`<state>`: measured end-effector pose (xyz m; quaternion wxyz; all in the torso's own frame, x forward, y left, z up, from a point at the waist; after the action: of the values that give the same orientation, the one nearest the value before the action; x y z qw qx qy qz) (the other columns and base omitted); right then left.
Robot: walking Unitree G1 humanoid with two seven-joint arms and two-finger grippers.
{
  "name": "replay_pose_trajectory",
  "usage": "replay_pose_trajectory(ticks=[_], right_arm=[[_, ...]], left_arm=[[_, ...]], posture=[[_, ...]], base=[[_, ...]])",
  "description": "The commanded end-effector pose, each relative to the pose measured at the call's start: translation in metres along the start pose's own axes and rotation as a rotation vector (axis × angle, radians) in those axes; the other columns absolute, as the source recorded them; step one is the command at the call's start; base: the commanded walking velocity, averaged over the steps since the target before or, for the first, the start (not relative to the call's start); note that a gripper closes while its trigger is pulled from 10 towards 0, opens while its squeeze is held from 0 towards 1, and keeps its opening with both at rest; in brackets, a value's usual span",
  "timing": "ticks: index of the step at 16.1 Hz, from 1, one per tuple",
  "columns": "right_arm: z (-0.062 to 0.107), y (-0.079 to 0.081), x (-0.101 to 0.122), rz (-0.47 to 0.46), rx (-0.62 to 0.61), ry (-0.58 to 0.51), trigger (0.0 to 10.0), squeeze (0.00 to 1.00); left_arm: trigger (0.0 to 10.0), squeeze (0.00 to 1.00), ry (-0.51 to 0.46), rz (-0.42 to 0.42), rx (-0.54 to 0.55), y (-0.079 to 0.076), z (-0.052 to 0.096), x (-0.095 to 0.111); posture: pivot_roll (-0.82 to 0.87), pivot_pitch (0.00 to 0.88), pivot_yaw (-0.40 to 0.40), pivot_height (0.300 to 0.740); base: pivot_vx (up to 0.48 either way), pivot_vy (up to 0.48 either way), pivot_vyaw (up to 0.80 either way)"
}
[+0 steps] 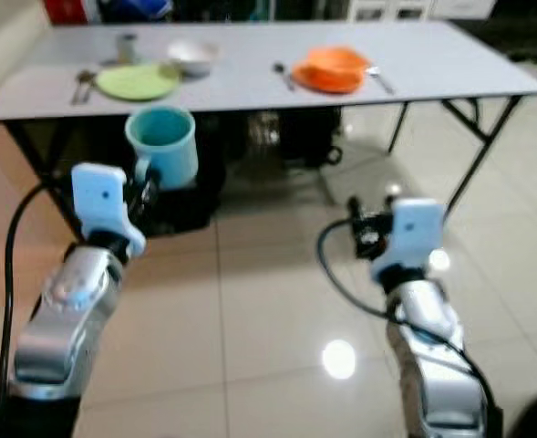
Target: Setting the table
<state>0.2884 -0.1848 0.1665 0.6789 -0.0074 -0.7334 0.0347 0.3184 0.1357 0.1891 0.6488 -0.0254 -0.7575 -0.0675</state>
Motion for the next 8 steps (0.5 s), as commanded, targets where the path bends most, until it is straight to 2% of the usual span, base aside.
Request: replay_pose_trajectory(ticks=[1, 3, 4, 8], right_arm=[[-0.002, 0.002, 0.002, -0.001, 0.009, 0.000, 10.0, 0.00], [-0.006, 0.007, 0.004, -0.045, 0.006, -0.008, 10.0, 0.00], [-0.008, 0.010, 0.009, -0.056, 0.021, -0.023, 10.0, 0.00], [-0.011, 0.011, 0.010, -0.055, 0.033, -0.028, 10.0, 0.00]], left_arm=[[10.0, 0.00, -0.021, -0.020, 0.019, 0.004, 0.000, 0.006], [10.0, 0.00, -0.065, -0.039, 0.011, 0.007, -0.004, 0.015], [10.0, 0.00, -0.084, -0.041, 0.006, 0.006, -0.009, 0.020], [10.0, 0.00, -0.094, -0.052, 0.009, 0.007, -0.008, 0.023]], posture=[[0.01, 0.046, 0.003, 0.740], [0.00, 0.039, 0.007, 0.740], [0.00, 0.039, 0.006, 0.740], [0.02, 0.030, -0.003, 0.740]], base=[[0.000, 0.000, 0.00], [0.000, 0.000, 0.00], [0.289, 0.000, 0.00], [0.363, 0.000, -0.64]])
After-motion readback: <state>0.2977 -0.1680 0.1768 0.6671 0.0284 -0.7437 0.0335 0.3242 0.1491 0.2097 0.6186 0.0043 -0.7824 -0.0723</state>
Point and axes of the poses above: a point about 5 cm out from each wrist's last joint towards the gripper, its own z axis pointing back from the gripper into the wrist, its own x axis along the axis of the wrist's last joint, y = z × x, the point moved 3 cm from there along -z, pointing out of the wrist towards the gripper, and after that the axes turned 2 degrees about z, right-handed, at the moved point
